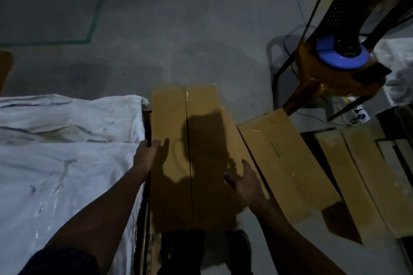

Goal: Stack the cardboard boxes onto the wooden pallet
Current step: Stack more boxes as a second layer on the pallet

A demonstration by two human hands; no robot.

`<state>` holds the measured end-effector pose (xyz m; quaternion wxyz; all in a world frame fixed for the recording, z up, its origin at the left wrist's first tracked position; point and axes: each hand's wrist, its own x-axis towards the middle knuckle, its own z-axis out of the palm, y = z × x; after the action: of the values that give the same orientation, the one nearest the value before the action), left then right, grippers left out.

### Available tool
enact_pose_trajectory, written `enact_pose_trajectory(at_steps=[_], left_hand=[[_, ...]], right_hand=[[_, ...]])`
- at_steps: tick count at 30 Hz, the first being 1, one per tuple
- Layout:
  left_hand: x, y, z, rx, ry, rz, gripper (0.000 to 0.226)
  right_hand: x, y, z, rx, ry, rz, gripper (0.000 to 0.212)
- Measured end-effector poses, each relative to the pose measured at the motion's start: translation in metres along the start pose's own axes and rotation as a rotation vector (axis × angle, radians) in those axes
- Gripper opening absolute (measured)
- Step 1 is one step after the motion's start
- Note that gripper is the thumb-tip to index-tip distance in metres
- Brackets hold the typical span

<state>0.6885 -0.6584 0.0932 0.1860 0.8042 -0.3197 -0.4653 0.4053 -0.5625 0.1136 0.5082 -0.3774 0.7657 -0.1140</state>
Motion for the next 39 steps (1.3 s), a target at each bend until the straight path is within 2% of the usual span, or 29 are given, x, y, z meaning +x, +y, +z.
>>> enact_pose_trajectory(at_steps=[1,4,5,8,12,17,21,28,31,35,39], left_hand=[[0.019,0.0,0.002,-0.022,-0.028,0.003,0.066],[0.08,-0.019,0.009,-0.02,-0.079,0.026,0.106],[0.093,-0.023,0.013,-0.03,-0.088,0.031,0.111],[0.097,-0.011,0.021,-0.004,-0.075,0.044,0.104],[0.126,-0.023,0.035,0.065,-0.034,0.074,0.108],[0.136,-0.038,0.045,0.065,-0.041,0.159,0.101],[0.136,-0.046,0.05,0.03,-0.061,0.192,0.107],[0.105,-0.081,0.054,0.049,-0.04,0.214,0.121],[0.087,-0.09,0.054,0.06,-0.041,0.224,0.116],[0.071,-0.092,0.055,0.068,-0.095,0.258,0.091],[0.026,-0.08,0.051,0.076,-0.102,0.302,0.097]], right_hand=[[0.015,0.001,0.009,0.02,-0.004,0.023,0.092],[0.053,0.006,0.031,0.043,-0.019,0.039,0.11],[0.064,0.009,0.038,0.041,-0.014,0.029,0.115],[0.085,0.014,0.056,0.068,-0.015,0.015,0.123],[0.111,0.023,0.074,0.04,-0.006,-0.021,0.129],[0.125,0.034,0.084,0.064,0.011,-0.07,0.127],[0.129,0.04,0.084,0.078,0.023,-0.085,0.126],[0.139,0.05,0.081,0.095,0.029,-0.116,0.132],[0.135,0.05,0.08,0.109,0.003,-0.104,0.13],[0.113,0.061,0.074,0.126,-0.001,-0.091,0.124],[0.063,0.076,0.058,0.22,0.027,-0.059,0.124]])
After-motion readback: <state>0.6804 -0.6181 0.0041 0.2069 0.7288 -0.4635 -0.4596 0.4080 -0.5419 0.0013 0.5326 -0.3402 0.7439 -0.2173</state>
